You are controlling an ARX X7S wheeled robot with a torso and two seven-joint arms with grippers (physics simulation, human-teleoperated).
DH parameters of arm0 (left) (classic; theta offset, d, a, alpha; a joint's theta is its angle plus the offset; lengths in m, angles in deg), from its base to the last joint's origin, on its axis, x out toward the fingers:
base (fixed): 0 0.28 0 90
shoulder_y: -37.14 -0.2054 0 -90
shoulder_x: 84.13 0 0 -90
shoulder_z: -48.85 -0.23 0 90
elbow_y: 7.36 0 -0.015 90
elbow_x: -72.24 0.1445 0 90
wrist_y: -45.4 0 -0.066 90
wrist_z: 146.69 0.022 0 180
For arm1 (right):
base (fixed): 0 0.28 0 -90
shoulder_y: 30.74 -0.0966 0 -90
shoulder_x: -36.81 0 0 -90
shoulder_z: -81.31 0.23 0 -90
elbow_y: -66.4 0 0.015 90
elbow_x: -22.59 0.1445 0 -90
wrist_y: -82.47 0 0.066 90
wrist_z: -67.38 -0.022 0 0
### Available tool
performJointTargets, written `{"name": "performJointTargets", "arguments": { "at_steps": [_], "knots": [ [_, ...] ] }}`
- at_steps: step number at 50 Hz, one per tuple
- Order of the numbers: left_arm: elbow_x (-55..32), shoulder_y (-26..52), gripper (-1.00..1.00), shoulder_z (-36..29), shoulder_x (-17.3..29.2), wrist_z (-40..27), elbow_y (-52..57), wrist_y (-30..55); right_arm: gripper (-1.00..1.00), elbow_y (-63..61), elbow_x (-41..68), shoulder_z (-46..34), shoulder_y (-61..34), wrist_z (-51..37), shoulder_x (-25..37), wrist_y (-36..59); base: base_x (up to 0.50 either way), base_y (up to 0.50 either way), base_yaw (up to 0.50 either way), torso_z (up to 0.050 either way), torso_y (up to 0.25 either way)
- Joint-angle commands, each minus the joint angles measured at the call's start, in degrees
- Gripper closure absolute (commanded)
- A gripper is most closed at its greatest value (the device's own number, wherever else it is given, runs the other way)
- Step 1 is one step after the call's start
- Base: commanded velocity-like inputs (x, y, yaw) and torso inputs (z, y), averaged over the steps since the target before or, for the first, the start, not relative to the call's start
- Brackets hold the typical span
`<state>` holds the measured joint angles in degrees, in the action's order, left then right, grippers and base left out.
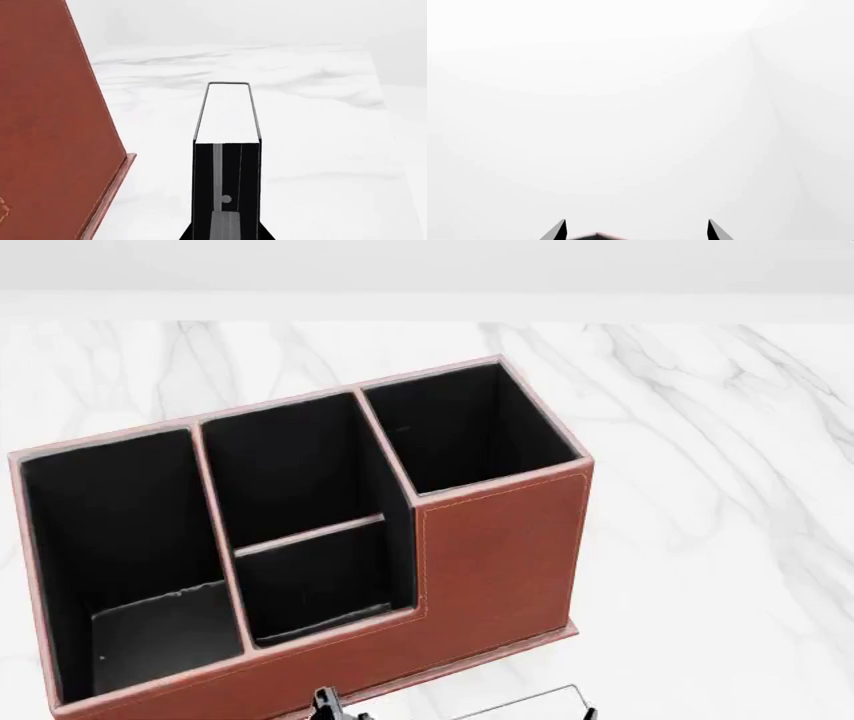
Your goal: Pick up the book and place it in the back compartment of the caddy.
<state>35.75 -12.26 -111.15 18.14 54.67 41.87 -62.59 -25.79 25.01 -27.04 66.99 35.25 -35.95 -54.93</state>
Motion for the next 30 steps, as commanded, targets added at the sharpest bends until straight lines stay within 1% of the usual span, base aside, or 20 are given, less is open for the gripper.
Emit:
{"name": "performJointTargets", "arguments": {
  "at_steps": [1,8,14,24,30],
  "knots": [
    [-2.2,1.4,1.00,2.2,5.4,-4.6,10.4,3.6,-1.00,0.0,0.0,-0.1,-0.1,-0.2,0.1,0.1,0.00,0.00,0.00,0.000,0.000],
    [-2.4,1.8,1.00,2.6,8.6,-7.2,15.1,5.4,-1.00,0.0,-0.3,-0.1,-0.1,-0.4,0.0,0.2,0.00,0.00,0.00,0.000,0.001],
    [-2.6,2.2,1.00,3.0,9.9,-8.2,16.7,6.1,-1.00,0.8,-0.5,-0.5,-0.5,-0.3,-0.2,0.3,0.00,0.00,0.00,0.000,0.000],
    [-2.5,3.0,1.00,3.5,13.9,-11.5,22.9,8.6,-1.00,0.7,-0.8,-0.5,-0.4,-0.5,-0.1,0.3,0.00,0.00,0.00,0.000,0.002],
    [-2.7,3.3,1.00,3.7,15.5,-12.6,24.9,9.6,-1.00,1.1,-1.2,-0.8,-0.6,-0.5,-0.2,0.3,0.00,0.00,0.00,0.000,0.000]
  ]
}}
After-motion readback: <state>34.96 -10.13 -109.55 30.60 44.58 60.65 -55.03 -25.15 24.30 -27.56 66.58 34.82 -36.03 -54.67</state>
